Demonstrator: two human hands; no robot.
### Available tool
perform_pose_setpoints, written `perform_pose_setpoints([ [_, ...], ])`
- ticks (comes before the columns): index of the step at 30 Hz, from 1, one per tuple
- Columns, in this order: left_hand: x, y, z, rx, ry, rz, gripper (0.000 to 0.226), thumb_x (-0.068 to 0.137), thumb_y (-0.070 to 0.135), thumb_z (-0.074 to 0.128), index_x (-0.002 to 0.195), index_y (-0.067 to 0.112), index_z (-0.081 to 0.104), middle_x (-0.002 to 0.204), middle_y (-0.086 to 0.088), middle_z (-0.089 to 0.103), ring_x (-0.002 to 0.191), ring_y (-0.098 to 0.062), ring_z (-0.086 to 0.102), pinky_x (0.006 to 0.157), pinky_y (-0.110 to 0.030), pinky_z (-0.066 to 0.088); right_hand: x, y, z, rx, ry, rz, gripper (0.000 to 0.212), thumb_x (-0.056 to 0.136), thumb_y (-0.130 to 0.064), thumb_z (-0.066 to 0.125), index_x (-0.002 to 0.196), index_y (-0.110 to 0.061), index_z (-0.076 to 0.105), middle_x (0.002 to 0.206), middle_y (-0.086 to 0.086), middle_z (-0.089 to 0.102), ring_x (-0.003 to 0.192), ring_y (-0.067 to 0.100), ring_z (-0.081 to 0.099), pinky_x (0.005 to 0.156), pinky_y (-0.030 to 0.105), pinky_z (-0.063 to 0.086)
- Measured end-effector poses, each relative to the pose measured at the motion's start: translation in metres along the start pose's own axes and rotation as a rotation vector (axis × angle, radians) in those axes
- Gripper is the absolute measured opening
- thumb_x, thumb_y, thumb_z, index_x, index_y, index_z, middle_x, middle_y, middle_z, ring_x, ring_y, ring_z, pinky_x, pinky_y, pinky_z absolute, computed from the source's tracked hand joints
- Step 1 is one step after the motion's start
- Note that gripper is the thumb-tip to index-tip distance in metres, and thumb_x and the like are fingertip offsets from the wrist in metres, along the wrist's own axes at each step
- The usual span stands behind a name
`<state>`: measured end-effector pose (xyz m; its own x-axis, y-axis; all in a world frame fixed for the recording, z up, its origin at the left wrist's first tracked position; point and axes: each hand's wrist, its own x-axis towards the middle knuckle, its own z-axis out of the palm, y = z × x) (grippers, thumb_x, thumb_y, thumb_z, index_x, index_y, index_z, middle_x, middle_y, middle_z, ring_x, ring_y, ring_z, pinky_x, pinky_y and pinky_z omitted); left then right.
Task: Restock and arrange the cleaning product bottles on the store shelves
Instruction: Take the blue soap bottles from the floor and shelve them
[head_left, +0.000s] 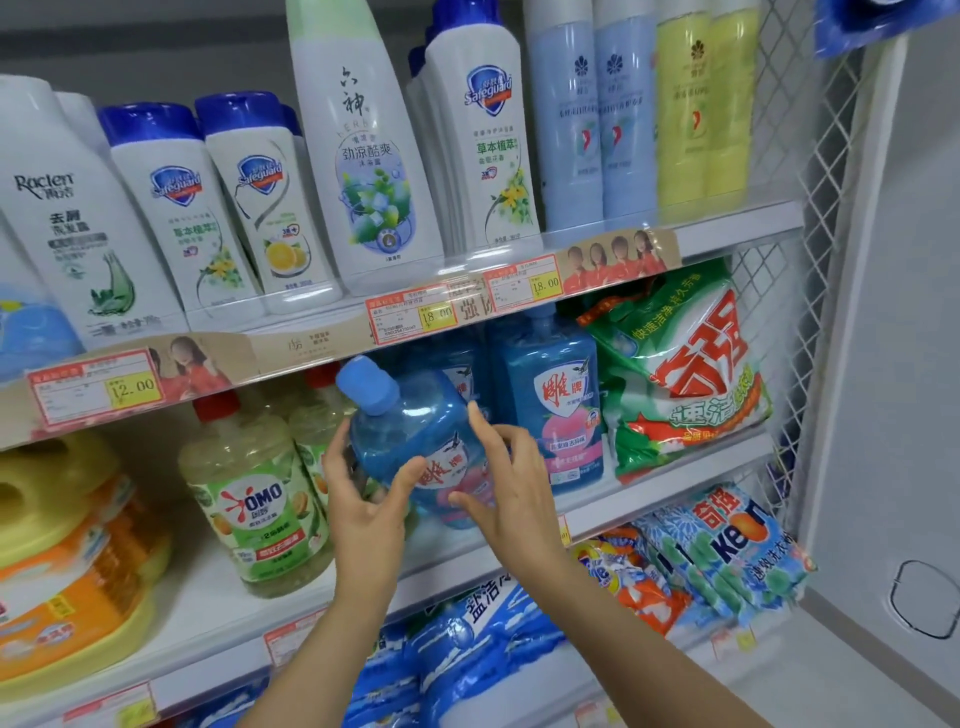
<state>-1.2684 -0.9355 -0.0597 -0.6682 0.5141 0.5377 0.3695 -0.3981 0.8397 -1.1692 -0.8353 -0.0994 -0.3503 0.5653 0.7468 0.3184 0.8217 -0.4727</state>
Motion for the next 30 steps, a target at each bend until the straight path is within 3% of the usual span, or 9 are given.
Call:
perform_pose_setpoints([
  [5, -0.003, 0.005, 0.014, 0.09, 0.136, -0.013, 0.065, 0.08, 0.042, 0.07, 0.135, 0.027, 0.041, 0.122, 0.013, 0.059, 0.107, 0.007, 0.059, 0.08, -0.008, 0.048, 0.026, 0.01, -0.022, -0.011, -0.229, -0.061, 0.113, 0.083, -0.029, 0.077, 0.143, -0.061, -0.012, 0.128, 0.004, 0.044, 0.109, 0.022, 0.046, 0.096, 0.04, 0.043],
  [8, 0.011, 0.005, 0.019, 0.194, 0.116, -0.004, 0.057, 0.08, 0.049, 0.072, 0.127, 0.028, 0.047, 0.116, 0.011, 0.062, 0.105, -0.004, 0.062, 0.091, -0.028, 0.053, 0.038, 0.014, -0.026, 0.022, -0.276, -0.015, 0.114, 0.083, -0.028, 0.078, 0.14, -0.064, -0.013, 0.118, 0.0, 0.043, 0.1, 0.021, 0.047, 0.093, 0.04, 0.044],
  [11, 0.023, 0.009, 0.026, 0.377, 0.102, -0.069, 0.064, 0.083, 0.048, 0.071, 0.133, 0.016, 0.047, 0.124, -0.002, 0.04, 0.107, -0.014, 0.046, 0.097, -0.029, 0.044, 0.043, 0.019, -0.024, 0.051, -0.292, 0.027, 0.114, 0.084, -0.027, 0.077, 0.137, -0.065, -0.017, 0.108, -0.001, 0.04, 0.09, 0.02, 0.048, 0.087, 0.039, 0.047],
  [14, 0.04, 0.017, 0.041, 0.575, 0.055, -0.102, 0.068, 0.083, 0.053, 0.068, 0.129, 0.007, 0.05, 0.126, -0.013, 0.031, 0.108, -0.026, 0.045, 0.095, -0.031, 0.042, 0.045, 0.025, -0.026, 0.046, -0.291, 0.108, 0.106, 0.09, -0.026, 0.072, 0.145, -0.046, -0.016, 0.102, 0.001, 0.039, 0.08, 0.015, 0.044, 0.075, 0.03, 0.042],
  [19, 0.05, 0.012, 0.058, 0.72, -0.025, -0.048, 0.08, 0.088, 0.06, 0.057, 0.149, 0.012, 0.034, 0.133, -0.016, 0.04, 0.118, -0.035, 0.048, 0.093, -0.038, 0.042, 0.036, 0.03, -0.031, 0.034, -0.189, 0.151, 0.085, 0.095, -0.022, 0.065, 0.158, -0.025, 0.008, 0.105, 0.004, 0.045, 0.094, 0.019, 0.047, 0.082, 0.034, 0.046],
  [23, 0.037, -0.011, 0.053, 0.648, -0.114, -0.05, 0.093, 0.079, 0.067, 0.059, 0.148, 0.011, 0.03, 0.14, -0.014, 0.042, 0.129, -0.031, 0.043, 0.103, -0.046, 0.042, 0.028, 0.042, -0.045, 0.021, 0.156, 0.064, 0.065, 0.089, -0.021, 0.072, 0.147, -0.016, 0.043, 0.115, 0.005, 0.048, 0.099, 0.014, 0.044, 0.083, 0.029, 0.044],
  [25, 0.029, -0.026, 0.052, 0.577, -0.176, -0.132, 0.12, 0.062, 0.084, 0.057, 0.148, 0.008, 0.025, 0.146, -0.011, 0.044, 0.135, -0.028, 0.043, 0.109, -0.048, 0.039, 0.025, 0.055, -0.047, 0.015, 0.256, 0.193, 0.079, 0.085, -0.03, 0.076, 0.151, -0.017, 0.034, 0.136, 0.012, 0.041, 0.122, 0.023, 0.04, 0.098, 0.035, 0.039],
  [27, 0.026, -0.041, 0.052, 0.489, -0.191, -0.273, 0.137, 0.048, 0.094, 0.06, 0.152, 0.014, 0.02, 0.152, -0.008, 0.041, 0.139, -0.025, 0.04, 0.113, -0.048, 0.037, 0.023, 0.069, -0.045, 0.068, 0.166, 0.338, 0.105, 0.081, -0.042, 0.078, 0.158, -0.02, 0.01, 0.157, 0.016, 0.018, 0.144, 0.029, 0.02, 0.113, 0.045, 0.027],
  [30, 0.03, -0.052, 0.053, 0.295, -0.193, -0.362, 0.12, 0.055, 0.064, 0.086, 0.149, 0.025, 0.023, 0.144, 0.003, 0.048, 0.13, -0.017, 0.048, 0.112, -0.041, 0.038, 0.021, 0.084, -0.036, 0.208, -0.002, 0.381, 0.123, 0.077, -0.041, 0.081, 0.156, -0.031, -0.012, 0.165, 0.009, 0.003, 0.152, 0.026, 0.005, 0.12, 0.053, 0.018],
])
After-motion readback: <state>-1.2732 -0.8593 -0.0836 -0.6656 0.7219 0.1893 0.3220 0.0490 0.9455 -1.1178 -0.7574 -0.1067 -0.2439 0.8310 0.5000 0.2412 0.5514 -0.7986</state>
